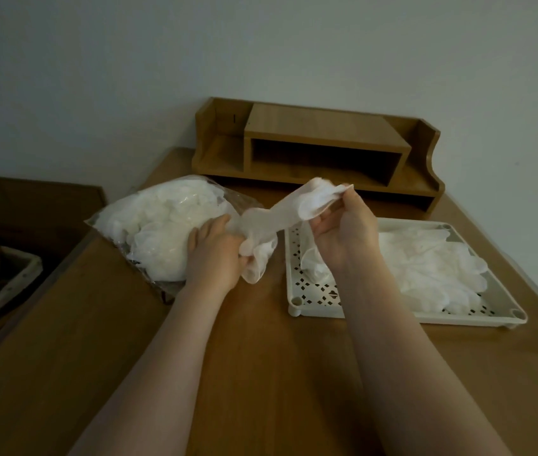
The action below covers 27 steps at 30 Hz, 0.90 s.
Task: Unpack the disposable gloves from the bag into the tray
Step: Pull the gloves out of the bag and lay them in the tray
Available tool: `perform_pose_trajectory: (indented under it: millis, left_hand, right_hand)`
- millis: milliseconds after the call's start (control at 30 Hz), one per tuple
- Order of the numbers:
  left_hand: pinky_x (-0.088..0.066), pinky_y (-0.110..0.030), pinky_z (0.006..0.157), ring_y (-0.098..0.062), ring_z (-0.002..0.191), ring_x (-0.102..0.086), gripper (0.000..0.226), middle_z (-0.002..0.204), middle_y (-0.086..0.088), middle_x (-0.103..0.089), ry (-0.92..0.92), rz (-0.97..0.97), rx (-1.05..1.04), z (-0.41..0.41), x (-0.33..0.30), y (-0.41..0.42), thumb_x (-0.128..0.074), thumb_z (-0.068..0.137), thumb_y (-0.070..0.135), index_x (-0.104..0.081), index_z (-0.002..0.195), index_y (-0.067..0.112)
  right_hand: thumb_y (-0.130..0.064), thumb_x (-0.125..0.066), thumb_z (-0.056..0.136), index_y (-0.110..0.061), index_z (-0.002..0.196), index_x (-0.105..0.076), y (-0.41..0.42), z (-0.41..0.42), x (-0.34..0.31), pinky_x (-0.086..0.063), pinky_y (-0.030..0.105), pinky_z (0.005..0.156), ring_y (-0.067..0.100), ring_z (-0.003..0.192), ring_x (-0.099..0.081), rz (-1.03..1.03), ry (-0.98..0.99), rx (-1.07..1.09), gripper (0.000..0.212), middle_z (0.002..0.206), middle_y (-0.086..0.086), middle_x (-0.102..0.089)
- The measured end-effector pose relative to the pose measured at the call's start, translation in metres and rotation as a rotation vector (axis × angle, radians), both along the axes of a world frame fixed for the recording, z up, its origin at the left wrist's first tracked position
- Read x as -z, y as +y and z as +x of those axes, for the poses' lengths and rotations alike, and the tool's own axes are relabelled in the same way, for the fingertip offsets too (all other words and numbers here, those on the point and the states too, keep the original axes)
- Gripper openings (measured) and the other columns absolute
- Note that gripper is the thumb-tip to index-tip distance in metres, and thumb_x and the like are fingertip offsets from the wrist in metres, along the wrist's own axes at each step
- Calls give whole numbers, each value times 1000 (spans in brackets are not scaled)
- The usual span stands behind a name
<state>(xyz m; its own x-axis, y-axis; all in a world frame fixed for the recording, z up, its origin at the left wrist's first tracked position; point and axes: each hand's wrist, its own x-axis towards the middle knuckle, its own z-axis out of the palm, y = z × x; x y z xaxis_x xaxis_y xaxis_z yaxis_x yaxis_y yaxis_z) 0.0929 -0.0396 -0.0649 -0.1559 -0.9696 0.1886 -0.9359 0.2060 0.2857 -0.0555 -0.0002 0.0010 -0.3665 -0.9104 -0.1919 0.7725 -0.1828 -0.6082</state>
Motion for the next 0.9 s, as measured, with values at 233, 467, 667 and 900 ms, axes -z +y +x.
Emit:
perform_pose_trajectory:
  millis: [233, 467, 667, 900]
  left_hand:
    - [-18, -40, 116, -26, 141, -17, 40, 151, -4, -27, -82, 103, -28, -2, -3, -1, -48, 94, 35, -51, 131, 21]
    - [-36, -3, 86, 2, 109, -47, 27, 123, 13, -49, 671, -129, 322, -25, -84, 53, -51, 95, 24, -53, 122, 25]
    - [-51, -16, 78, 7, 95, -55, 51, 104, 23, -55, 837, -15, 509, -68, -116, 84, -74, 77, 41, -46, 119, 33]
    - [-53, -20, 73, -4, 82, -64, 8, 90, 8, -67, 685, -1, 604, -88, -137, 85, -60, 91, 23, -63, 98, 24]
  right_hand:
    - [-20, -47, 100, -4, 103, -55, 12, -11, -23, -52, 24, 48, 14, 51, -63, -13, -137, 64, 18, 65, 6, -62]
    - [-17, -50, 97, -6, 99, -61, 40, -33, -34, -56, 28, 66, 17, 79, -69, -161, 229, -40, 16, 92, 8, -69]
    - [-15, -58, 92, -6, 81, -66, 70, -47, -54, -54, 27, 64, 20, 74, -65, -224, 636, -14, 16, 80, 9, -67]
    - [-24, -56, 93, 9, 93, -63, 90, -77, -64, -52, 41, 87, 32, 96, -64, -110, 985, 134, 34, 99, 16, -70]
